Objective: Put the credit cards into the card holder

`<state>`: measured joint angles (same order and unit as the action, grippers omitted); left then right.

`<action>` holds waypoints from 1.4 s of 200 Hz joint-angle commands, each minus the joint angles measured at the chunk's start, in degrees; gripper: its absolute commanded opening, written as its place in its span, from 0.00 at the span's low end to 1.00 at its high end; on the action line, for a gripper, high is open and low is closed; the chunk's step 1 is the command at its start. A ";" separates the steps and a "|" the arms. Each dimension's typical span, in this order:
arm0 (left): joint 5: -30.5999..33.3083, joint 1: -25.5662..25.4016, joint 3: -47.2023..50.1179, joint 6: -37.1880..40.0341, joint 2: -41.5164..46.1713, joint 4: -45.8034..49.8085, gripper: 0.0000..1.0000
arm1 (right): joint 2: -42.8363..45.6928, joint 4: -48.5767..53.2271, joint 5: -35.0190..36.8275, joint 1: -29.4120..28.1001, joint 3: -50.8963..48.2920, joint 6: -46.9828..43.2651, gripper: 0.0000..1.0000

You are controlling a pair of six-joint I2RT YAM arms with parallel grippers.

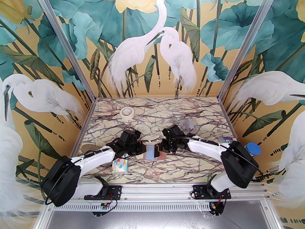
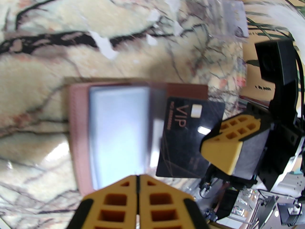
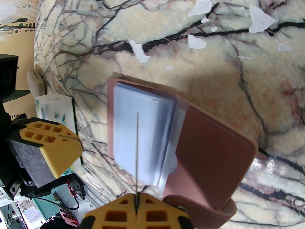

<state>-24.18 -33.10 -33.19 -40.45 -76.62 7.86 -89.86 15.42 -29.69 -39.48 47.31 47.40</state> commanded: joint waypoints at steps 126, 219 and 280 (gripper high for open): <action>3.37 -0.55 1.27 1.07 -8.60 -3.36 0.00 | -1.56 -6.43 -3.29 2.80 -3.45 0.04 0.00; 4.95 -0.63 2.62 0.76 -9.36 -2.37 0.00 | -1.98 -8.88 -6.53 4.05 -4.75 0.20 0.00; 5.54 -0.56 2.85 0.98 -9.06 -1.53 0.00 | -2.50 -9.69 -7.70 4.24 -4.97 0.22 0.00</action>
<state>-21.10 -33.41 -31.59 -39.66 -84.51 4.86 -92.03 7.01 -36.10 -35.51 42.78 47.40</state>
